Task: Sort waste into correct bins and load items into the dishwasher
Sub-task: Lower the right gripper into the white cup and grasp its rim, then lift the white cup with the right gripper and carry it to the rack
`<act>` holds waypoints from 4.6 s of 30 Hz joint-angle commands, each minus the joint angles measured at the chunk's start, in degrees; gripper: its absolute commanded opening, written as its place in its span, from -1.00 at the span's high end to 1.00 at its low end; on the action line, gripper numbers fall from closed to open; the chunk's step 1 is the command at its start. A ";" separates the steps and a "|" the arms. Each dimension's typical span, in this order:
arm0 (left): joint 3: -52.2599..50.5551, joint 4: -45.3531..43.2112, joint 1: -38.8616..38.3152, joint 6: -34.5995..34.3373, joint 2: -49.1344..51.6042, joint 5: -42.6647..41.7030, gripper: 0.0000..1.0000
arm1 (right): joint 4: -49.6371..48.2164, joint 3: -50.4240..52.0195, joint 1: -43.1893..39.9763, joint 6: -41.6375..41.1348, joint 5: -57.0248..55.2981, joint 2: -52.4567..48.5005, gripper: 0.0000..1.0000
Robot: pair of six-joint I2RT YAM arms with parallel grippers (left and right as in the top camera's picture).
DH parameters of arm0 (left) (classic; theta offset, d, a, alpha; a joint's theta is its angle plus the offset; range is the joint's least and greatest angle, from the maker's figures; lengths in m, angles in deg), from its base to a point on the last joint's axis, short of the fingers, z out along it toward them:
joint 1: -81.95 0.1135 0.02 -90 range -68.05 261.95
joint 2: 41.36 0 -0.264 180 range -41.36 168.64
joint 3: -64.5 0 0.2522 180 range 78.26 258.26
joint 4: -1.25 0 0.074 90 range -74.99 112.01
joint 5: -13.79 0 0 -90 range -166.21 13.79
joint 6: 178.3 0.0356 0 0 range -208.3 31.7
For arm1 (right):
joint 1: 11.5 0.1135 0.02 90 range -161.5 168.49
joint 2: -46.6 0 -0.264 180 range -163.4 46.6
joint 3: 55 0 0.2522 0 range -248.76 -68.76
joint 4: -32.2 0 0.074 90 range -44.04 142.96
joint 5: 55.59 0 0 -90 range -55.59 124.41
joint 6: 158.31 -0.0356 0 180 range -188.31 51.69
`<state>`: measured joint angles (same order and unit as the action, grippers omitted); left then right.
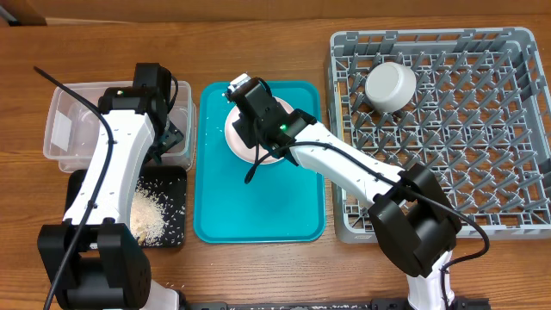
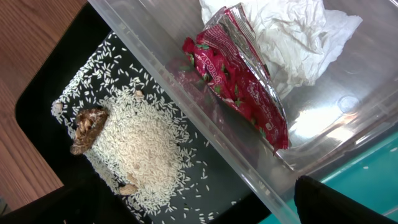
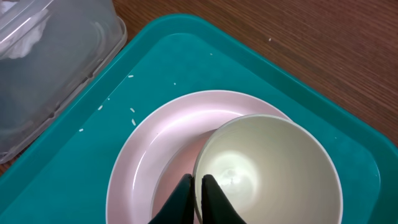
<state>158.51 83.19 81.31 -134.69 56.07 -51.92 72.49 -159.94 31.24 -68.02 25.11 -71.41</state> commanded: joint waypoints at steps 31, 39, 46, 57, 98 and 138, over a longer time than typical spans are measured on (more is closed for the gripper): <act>0.76 0.13 -0.02 -0.35 0.52 1.16 -1.00 | 1.57 -1.16 -0.37 -0.11 2.16 8.13 0.92; 0.76 0.15 -0.02 -0.35 0.52 1.16 -1.00 | 3.17 -1.16 -0.39 -2.03 3.37 10.78 0.92; 0.76 0.13 -0.24 -0.35 0.52 1.16 -1.00 | 4.72 -1.16 -1.68 -4.79 3.37 13.70 0.92; 0.76 0.13 -0.13 -0.35 0.52 1.16 -1.00 | -0.92 -1.03 -2.75 -6.97 8.98 11.45 0.24; 0.76 0.13 -0.13 -0.35 0.52 1.16 -1.00 | 0.02 -0.74 -2.64 -6.01 8.92 -1.49 0.48; 0.76 0.13 -0.13 -0.35 0.52 1.16 -1.00 | 19.78 -1.20 -8.92 -13.09 6.58 25.90 0.92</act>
<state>158.51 83.22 81.31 -134.69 56.07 -51.92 89.27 -159.98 25.97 -76.59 28.85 -50.19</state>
